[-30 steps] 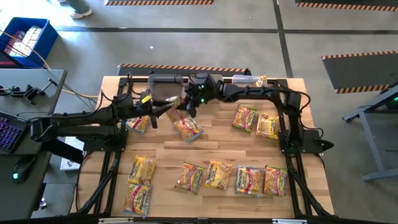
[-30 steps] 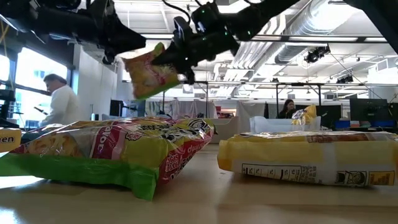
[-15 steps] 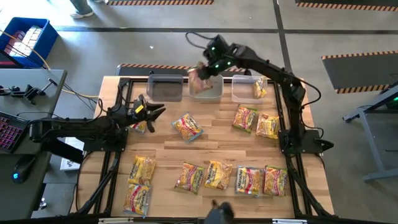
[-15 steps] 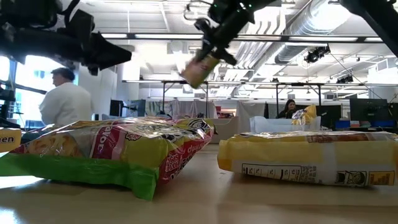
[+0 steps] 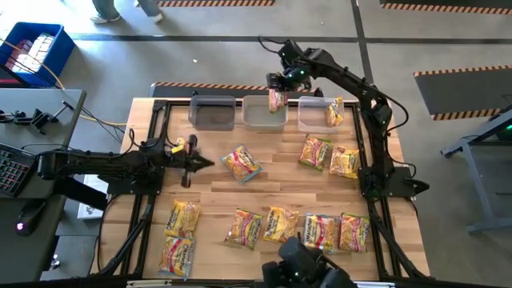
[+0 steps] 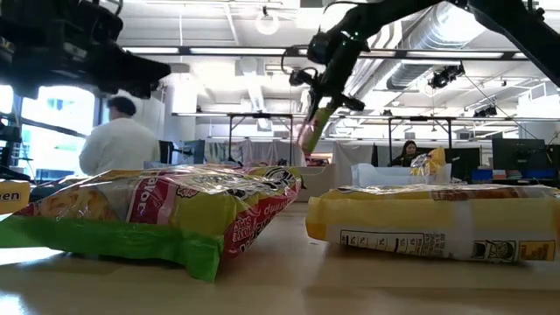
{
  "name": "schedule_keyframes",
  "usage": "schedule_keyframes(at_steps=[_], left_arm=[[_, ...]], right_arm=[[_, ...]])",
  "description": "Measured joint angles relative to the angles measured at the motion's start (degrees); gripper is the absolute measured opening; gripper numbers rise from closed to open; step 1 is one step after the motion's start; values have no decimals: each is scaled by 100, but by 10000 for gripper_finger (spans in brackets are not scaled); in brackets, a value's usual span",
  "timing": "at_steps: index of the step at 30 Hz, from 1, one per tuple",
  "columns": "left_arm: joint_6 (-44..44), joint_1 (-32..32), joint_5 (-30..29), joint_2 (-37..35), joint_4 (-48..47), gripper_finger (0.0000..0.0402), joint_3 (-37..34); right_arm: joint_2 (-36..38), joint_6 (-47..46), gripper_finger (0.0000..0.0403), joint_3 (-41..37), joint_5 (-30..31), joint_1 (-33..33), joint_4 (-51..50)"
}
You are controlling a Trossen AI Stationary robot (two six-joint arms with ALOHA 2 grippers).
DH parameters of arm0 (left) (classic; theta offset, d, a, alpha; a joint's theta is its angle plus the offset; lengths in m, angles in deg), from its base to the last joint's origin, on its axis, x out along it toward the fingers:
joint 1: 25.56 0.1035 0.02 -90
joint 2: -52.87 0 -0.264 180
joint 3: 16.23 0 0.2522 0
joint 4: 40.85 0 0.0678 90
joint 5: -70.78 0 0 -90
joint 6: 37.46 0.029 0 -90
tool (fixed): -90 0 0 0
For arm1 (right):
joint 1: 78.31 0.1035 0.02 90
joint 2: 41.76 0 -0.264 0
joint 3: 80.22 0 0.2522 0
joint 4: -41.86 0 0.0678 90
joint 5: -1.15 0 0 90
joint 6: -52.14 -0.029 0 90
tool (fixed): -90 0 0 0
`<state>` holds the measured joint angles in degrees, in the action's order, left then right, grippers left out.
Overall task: Sort Maruchan noodles
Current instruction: Put the green noodle pack into the gray bin
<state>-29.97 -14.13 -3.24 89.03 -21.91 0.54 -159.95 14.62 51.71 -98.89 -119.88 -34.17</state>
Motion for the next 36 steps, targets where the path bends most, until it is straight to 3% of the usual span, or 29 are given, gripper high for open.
schedule_keyframes(at_steps=[10,36], left_arm=[[-73,-211,1,29,11,1,0],[-60,-246,-15,28,16,0,0]], right_arm=[[-366,-61,67,-7,95,-46,-580],[-1045,169,84,-7,291,-72,-293]])
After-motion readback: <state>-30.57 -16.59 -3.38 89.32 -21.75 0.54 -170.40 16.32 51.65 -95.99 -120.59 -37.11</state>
